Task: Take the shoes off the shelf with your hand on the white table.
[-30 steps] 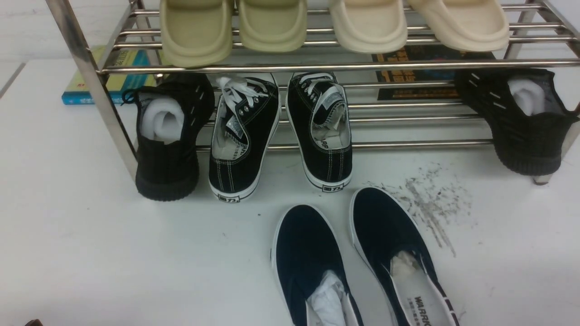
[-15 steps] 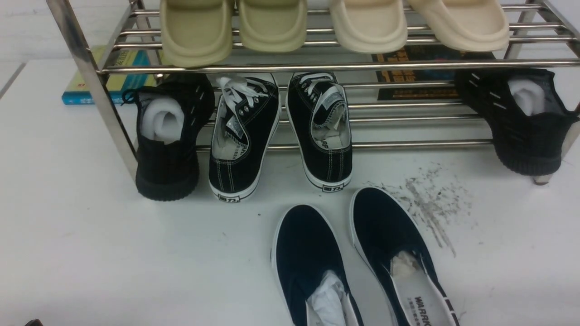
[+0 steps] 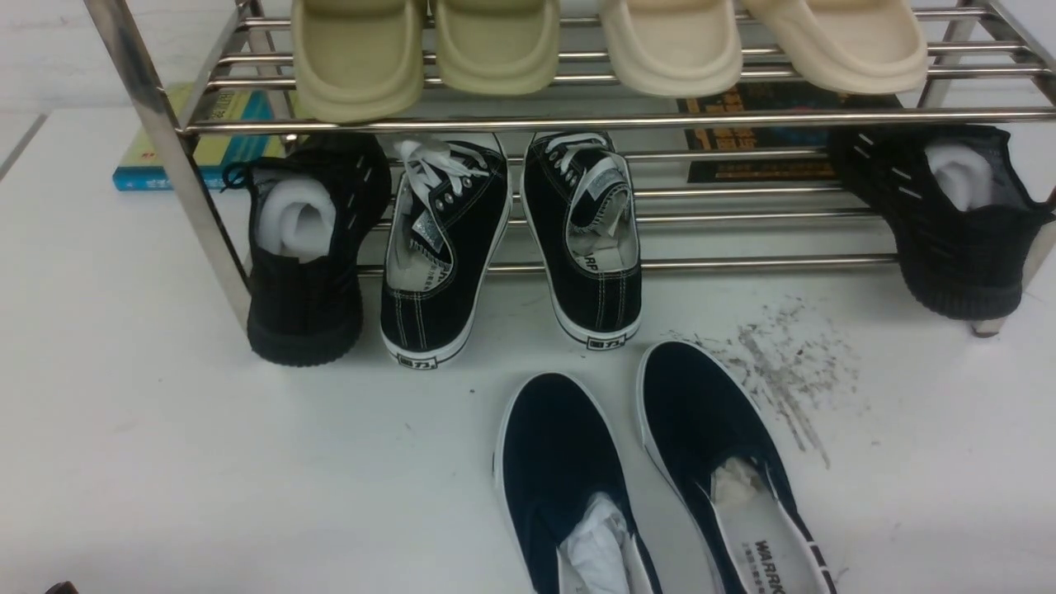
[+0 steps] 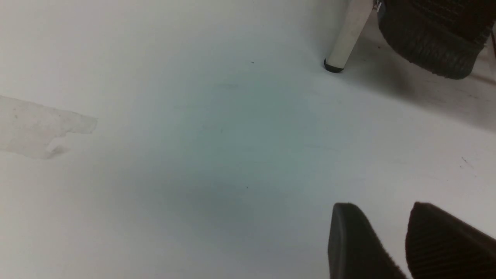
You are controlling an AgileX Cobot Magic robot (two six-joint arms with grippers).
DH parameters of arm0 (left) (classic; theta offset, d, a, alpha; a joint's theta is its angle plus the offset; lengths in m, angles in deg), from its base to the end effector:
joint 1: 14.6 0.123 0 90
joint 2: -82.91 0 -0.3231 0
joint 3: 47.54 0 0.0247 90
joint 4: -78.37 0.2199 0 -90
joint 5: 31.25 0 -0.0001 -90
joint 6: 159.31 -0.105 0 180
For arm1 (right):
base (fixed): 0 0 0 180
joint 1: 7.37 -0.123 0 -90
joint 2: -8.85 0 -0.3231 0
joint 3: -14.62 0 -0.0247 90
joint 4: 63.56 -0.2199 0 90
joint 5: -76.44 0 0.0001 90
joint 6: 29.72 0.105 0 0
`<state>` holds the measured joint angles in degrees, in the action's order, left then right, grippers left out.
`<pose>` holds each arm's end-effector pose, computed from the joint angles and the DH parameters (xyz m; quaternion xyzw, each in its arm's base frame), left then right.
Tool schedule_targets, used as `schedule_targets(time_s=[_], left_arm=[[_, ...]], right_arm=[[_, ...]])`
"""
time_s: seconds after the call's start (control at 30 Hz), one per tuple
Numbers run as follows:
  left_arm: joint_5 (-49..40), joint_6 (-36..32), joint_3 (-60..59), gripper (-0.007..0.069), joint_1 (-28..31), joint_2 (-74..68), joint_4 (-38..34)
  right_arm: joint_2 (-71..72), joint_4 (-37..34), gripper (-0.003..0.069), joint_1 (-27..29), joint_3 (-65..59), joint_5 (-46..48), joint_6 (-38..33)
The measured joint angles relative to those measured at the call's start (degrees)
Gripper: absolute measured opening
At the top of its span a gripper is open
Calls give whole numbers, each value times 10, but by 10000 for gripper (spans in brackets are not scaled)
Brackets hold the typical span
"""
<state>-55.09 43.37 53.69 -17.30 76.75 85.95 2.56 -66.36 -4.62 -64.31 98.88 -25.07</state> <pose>-0.0048 0.0058 0.1682 -0.1076 0.8047 -0.0721 0.5794 -0.0040 0.0022 0.1694 0.0648 0.8045 0.0306 0.5896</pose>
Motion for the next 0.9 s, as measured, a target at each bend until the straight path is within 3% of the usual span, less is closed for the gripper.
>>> schedule_targets(time_s=[0.9], left_arm=[[0, 0, 0, 242, 0, 0, 0]], right_arm=[[0, 0, 90, 0, 0, 1, 1]])
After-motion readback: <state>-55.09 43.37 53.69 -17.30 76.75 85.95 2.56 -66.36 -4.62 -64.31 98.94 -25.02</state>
